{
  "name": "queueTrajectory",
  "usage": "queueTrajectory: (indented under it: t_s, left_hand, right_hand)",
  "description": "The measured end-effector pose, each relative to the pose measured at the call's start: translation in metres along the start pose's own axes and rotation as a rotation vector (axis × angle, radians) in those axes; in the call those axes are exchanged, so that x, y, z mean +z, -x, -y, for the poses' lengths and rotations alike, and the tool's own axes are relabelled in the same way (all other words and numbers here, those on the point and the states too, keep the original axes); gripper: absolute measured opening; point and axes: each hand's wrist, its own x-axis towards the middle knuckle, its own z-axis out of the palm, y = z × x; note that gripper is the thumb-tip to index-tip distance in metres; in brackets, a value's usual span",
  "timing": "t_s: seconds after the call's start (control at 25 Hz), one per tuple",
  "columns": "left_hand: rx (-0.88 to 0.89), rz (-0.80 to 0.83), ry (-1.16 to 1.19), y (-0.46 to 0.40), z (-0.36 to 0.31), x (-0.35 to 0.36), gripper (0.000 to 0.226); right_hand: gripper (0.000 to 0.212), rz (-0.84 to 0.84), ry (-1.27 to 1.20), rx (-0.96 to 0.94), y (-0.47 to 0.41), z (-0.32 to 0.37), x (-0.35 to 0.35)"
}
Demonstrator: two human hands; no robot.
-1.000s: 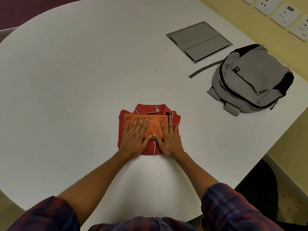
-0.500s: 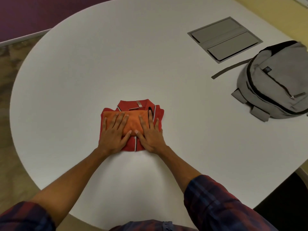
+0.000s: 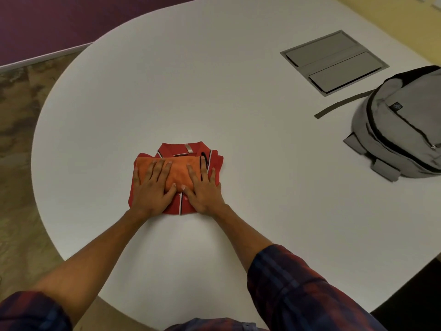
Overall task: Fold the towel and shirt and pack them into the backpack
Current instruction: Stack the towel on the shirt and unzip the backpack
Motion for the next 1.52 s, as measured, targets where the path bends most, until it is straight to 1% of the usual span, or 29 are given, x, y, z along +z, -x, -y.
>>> queueTrajectory:
  t_s: [0.08,0.16,0.28,0.4,0.52,0.64,0.72,0.84,0.96,1.04,1.16,1.24,1.32,1.36,1.44,1.52]
  left_hand:
    - [-0.079,-0.017,0.014,-0.006,-0.018,-0.005,0.073]
    - [-0.109,-0.059,0.062,-0.012,-0.042,-0.012,0.063]
    - [-0.009,-0.175,0.2,-0.016,-0.088,-0.022,0.041]
    - [0.004,-0.209,0.357,-0.017,-0.141,-0.025,0.028]
    - [0.013,-0.145,0.418,-0.018,-0.192,-0.018,0.027]
    - [0.077,-0.017,0.494,-0.022,-0.236,-0.01,0.032]
    - [0.066,0.057,0.583,-0.026,-0.261,-0.004,0.033]
    - [0.037,0.114,0.665,-0.032,-0.293,0.007,0.029]
    - [0.021,0.142,0.704,-0.036,-0.317,0.014,0.024]
    - [0.016,0.151,0.717,-0.044,-0.331,0.015,0.023]
    - [0.036,0.146,0.705,-0.06,-0.348,0.009,0.024]
    - [0.044,0.128,0.69,-0.072,-0.357,0.005,0.02]
    - [0.045,0.111,0.681,-0.081,-0.364,0.002,0.016]
    - [0.046,0.106,0.679,-0.084,-0.367,0.0,0.016]
    - [0.051,0.104,0.671,-0.086,-0.372,-0.001,0.016]
    - [0.04,0.11,0.664,-0.084,-0.374,0.0,0.017]
  right_hand:
    - [0.069,-0.019,-0.006,-0.005,0.008,-0.005,-0.014]
    - [0.066,-0.096,-0.039,-0.027,0.024,-0.008,-0.031]
    - [0.055,-0.241,-0.11,-0.087,0.056,-0.021,-0.056]
    - [0.037,-0.35,-0.153,-0.039,0.082,-0.049,-0.086]
    - [0.026,-0.411,-0.154,0.044,0.107,-0.089,-0.122]
    - [0.021,-0.473,-0.118,0.096,0.132,-0.139,-0.155]
    - [0.019,-0.473,-0.092,0.136,0.146,-0.174,-0.174]
    - [0.018,-0.463,-0.063,0.205,0.163,-0.229,-0.206]
    - [0.017,-0.512,-0.027,0.272,0.17,-0.283,-0.239]
    - [0.021,-0.564,-0.031,0.298,0.166,-0.32,-0.258]
    - [0.043,-0.594,0.022,0.328,0.148,-0.371,-0.28]
    - [0.062,-0.543,0.14,0.391,0.132,-0.396,-0.293]
    - [0.077,-0.427,0.246,0.485,0.119,-0.412,-0.302]
    - [0.081,-0.357,0.273,0.52,0.115,-0.417,-0.304]
    - [0.081,-0.261,0.279,0.539,0.11,-0.421,-0.296]
    - [0.075,-0.254,0.291,0.525,0.111,-0.418,-0.28]
